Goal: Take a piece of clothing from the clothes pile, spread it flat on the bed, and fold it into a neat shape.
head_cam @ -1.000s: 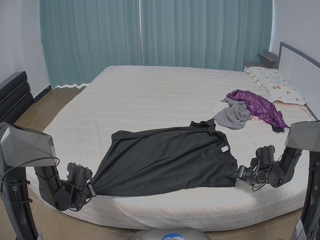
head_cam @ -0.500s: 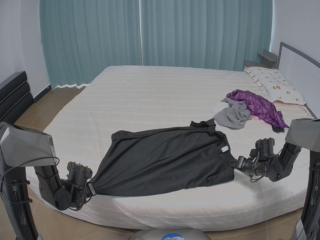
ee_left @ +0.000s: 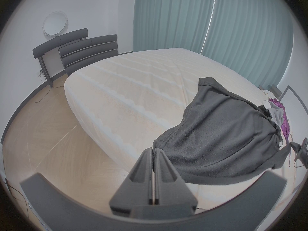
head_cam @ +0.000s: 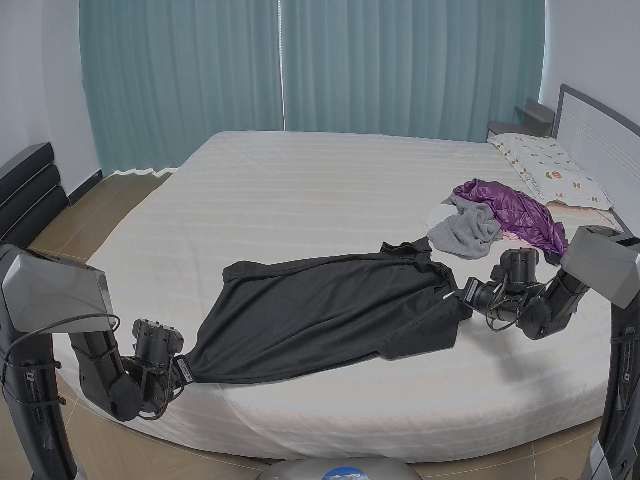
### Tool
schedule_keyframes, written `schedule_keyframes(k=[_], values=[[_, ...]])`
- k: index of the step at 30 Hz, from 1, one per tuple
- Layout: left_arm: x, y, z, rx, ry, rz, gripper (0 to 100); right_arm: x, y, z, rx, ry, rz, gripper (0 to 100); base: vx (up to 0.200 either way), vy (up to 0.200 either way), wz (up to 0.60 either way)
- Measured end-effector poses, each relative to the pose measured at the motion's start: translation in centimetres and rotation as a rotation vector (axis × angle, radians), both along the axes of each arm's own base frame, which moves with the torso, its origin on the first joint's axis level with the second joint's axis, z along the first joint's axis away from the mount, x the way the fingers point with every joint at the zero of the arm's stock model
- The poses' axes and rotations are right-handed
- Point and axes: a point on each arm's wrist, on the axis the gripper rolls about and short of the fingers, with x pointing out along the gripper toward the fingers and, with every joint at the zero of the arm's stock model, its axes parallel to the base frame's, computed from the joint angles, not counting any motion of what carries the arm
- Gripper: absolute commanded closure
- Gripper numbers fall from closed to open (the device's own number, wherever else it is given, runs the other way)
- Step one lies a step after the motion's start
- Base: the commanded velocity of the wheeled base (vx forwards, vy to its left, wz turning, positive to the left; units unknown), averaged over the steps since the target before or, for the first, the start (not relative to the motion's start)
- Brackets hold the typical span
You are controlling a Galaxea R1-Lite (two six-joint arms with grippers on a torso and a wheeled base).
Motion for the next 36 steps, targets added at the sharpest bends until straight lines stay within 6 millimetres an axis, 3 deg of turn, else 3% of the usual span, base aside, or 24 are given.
schedule_keyframes(k=[13,14,21,26,31,36], values=[[0.0,0.0,-0.1,0.001,0.0,0.0,100,5.0,2.3,-0.9,-0.05,-0.096,-0.069,100,0.0,0.0,0.0],[0.0,0.0,-0.1,0.0,0.0,0.0,100,5.3,2.4,-1.2,-0.053,-0.099,-0.074,0,0.0,0.0,0.0],[0.0,0.0,-0.1,0.0,0.0,0.0,100,6.1,3.0,-3.0,-0.042,-0.091,-0.083,0,0.0,0.0,0.0],[0.0,0.0,-0.1,-0.001,0.0,0.002,100,5.5,2.7,-2.0,0.035,-0.076,-0.105,0,0.0,0.0,0.0],[0.0,0.0,-0.1,0.0,0.0,0.002,100,3.9,2.2,-0.8,0.073,-0.041,-0.068,0,0.0,0.0,0.0],[0.0,0.1,-0.1,-0.001,0.001,0.003,100,0.9,2.0,-0.8,0.088,0.045,-0.023,0,0.0,0.0,0.0]])
